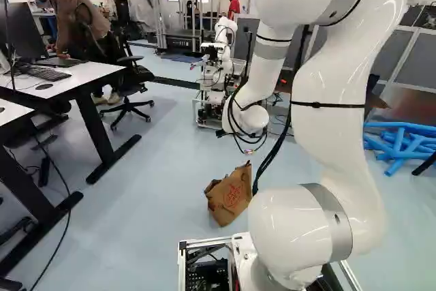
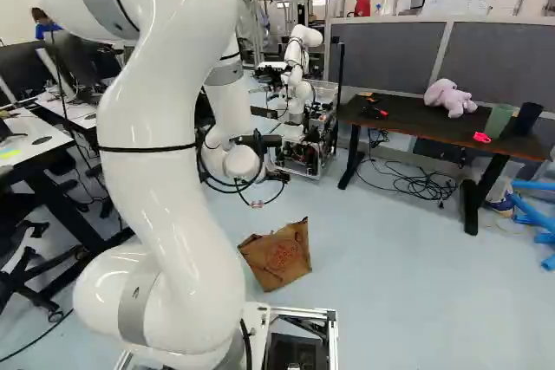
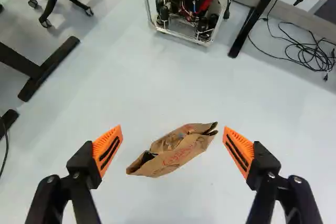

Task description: Pick up the bag on the ground and place it on the table

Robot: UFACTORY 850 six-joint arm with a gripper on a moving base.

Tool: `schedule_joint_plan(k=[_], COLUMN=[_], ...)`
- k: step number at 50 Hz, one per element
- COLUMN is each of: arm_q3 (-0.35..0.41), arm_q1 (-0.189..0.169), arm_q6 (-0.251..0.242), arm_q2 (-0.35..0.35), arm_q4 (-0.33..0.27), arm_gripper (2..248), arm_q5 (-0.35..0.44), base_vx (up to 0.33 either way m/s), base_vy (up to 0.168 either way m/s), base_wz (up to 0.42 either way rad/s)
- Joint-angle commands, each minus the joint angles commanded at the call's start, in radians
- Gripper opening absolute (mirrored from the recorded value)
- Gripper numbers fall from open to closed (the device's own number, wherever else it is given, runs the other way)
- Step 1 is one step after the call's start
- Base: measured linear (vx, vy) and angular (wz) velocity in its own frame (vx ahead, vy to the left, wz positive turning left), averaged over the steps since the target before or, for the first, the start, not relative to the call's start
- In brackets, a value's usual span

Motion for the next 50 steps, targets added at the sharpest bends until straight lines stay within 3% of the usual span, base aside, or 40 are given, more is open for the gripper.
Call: schedule_joint_plan(k=[32,50], arm_q3=[-0.162,-0.252], arm_q1=[0.002,0.012], arm_q6=[0.000,0.000], arm_q2=[-0.188,-0.288], arm_q4=[0.027,0.077], arm_gripper=[247,247], arm_q5=[-0.114,-0.171], base_vx=[0.000,0.000], base_vy=[0.000,0.000], base_wz=[0.000,0.000])
